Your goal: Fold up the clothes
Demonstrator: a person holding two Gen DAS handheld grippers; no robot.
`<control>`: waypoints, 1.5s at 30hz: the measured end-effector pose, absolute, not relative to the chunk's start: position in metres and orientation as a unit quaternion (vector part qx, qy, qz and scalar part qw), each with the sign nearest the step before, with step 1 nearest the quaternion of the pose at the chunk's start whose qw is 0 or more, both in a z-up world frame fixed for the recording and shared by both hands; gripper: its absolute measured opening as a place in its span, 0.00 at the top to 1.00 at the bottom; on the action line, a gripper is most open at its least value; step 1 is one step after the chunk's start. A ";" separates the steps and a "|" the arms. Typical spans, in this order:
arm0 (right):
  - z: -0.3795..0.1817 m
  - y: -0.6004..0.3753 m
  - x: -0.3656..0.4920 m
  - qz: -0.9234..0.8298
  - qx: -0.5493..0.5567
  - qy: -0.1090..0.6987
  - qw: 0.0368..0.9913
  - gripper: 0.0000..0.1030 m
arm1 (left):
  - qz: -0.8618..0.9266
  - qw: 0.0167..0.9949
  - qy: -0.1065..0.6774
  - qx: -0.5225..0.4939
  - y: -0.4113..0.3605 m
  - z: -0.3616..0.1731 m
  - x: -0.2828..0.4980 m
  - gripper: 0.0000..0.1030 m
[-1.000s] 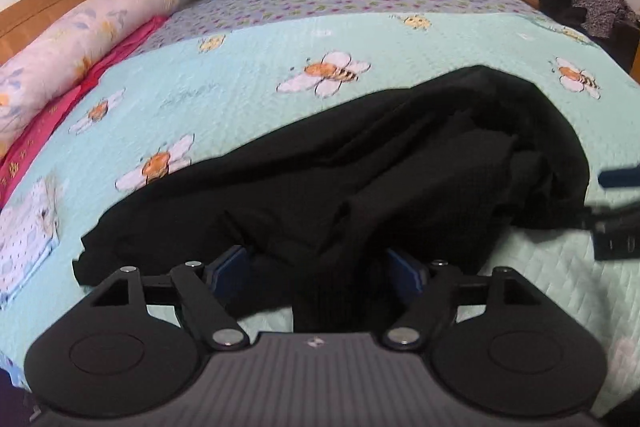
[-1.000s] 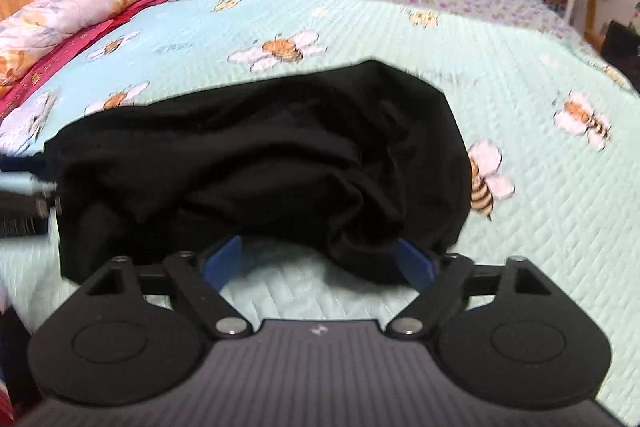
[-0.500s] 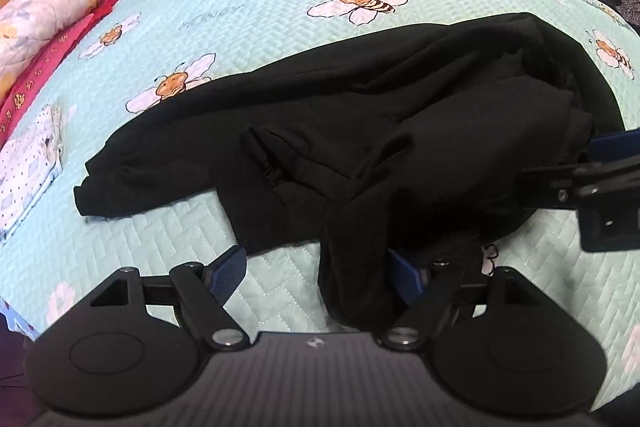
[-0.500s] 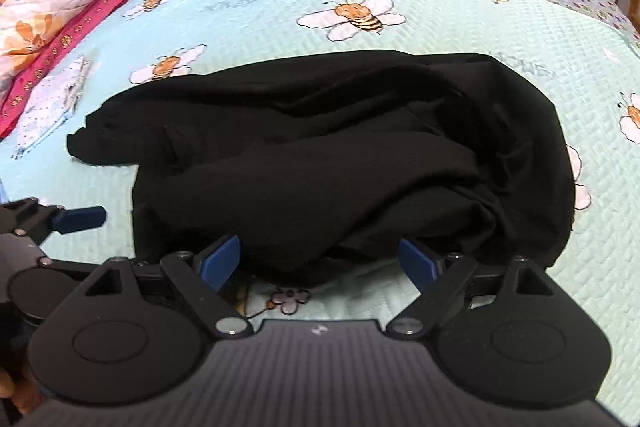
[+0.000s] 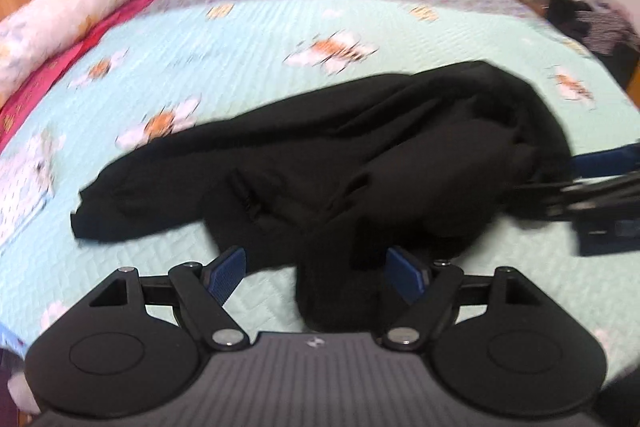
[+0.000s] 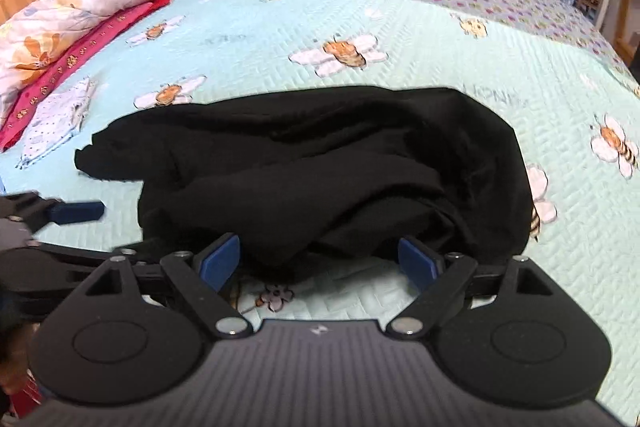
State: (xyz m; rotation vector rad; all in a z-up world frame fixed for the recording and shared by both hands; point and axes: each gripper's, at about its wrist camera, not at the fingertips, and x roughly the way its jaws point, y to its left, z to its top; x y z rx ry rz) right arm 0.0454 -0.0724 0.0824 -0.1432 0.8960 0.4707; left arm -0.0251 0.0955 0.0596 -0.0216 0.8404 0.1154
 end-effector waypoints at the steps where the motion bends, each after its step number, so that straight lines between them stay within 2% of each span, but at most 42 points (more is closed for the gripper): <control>1: 0.081 -0.075 0.046 0.224 -0.063 0.431 0.872 0.16 | 0.055 0.914 0.403 -0.010 0.094 0.063 -0.027 0.22; 8: 0.080 -0.078 0.031 0.218 -0.076 0.409 0.883 0.16 | 0.076 0.922 0.379 0.006 0.090 0.073 -0.034 0.22; 12: 0.073 -0.071 0.019 0.213 -0.139 0.384 0.887 0.16 | 0.081 0.916 0.392 0.014 0.090 0.063 -0.030 0.22; 20: 0.047 -0.057 0.014 0.214 -0.182 0.406 0.869 0.16 | 0.086 0.901 0.425 0.011 0.093 0.039 -0.022 0.22; 45: 0.036 -0.137 0.072 0.184 0.003 0.479 0.858 0.16 | 0.053 0.888 0.457 -0.017 0.070 0.021 0.012 0.22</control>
